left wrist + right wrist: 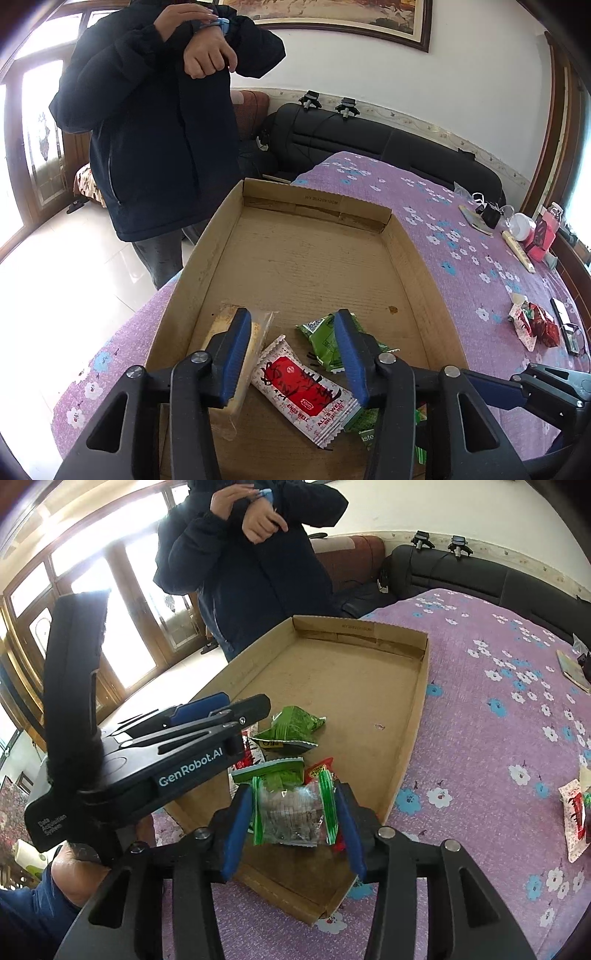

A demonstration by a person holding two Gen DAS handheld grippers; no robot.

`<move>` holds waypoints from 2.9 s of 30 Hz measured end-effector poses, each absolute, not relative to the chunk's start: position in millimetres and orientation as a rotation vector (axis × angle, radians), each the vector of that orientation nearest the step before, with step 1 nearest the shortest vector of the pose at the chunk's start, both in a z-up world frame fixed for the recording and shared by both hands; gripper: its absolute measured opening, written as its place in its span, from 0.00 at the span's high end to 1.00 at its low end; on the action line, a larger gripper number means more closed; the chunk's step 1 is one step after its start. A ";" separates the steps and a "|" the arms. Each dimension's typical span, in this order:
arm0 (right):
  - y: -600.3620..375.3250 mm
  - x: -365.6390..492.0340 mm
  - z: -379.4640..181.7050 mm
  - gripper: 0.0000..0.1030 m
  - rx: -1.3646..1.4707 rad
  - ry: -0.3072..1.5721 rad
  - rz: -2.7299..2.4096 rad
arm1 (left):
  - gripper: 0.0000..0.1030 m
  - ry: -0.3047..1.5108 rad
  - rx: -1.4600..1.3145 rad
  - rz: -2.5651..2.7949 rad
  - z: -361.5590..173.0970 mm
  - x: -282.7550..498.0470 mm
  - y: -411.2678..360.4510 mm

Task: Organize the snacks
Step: 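Withdraw both open grippers from the box back toward the snack pile, then grasp the white-red packet with the left gripper while the right grasps a dark red packet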

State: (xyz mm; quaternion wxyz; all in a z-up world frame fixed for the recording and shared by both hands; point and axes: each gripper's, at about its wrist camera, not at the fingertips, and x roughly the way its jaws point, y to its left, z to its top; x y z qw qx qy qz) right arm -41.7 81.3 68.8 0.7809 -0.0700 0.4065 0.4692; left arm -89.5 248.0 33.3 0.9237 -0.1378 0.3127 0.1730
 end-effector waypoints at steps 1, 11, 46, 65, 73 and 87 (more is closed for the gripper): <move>80.8 -41.9 69.5 0.56 -0.150 0.876 1.013 | 0.49 0.639 -0.283 0.356 33.7 -89.9 248.1; 70.9 -37.3 76.7 0.50 -0.116 0.856 0.999 | 0.43 0.635 -0.283 0.356 33.9 -90.3 247.3; -67.4 28.2 101.6 0.42 0.121 0.817 0.752 | 0.12 0.614 -0.220 0.256 72.5 -92.9 203.4; -221.7 105.4 79.3 0.42 0.300 0.784 0.335 | 0.14 0.813 -0.269 -0.072 89.9 -3.3 70.8; -251.5 114.7 75.7 0.42 0.373 0.789 0.310 | 0.41 0.980 -0.322 -0.105 60.0 63.6 23.1; -240.5 116.6 68.1 0.42 0.383 0.843 0.366 | 0.64 1.017 -0.093 -0.009 12.5 94.2 -16.5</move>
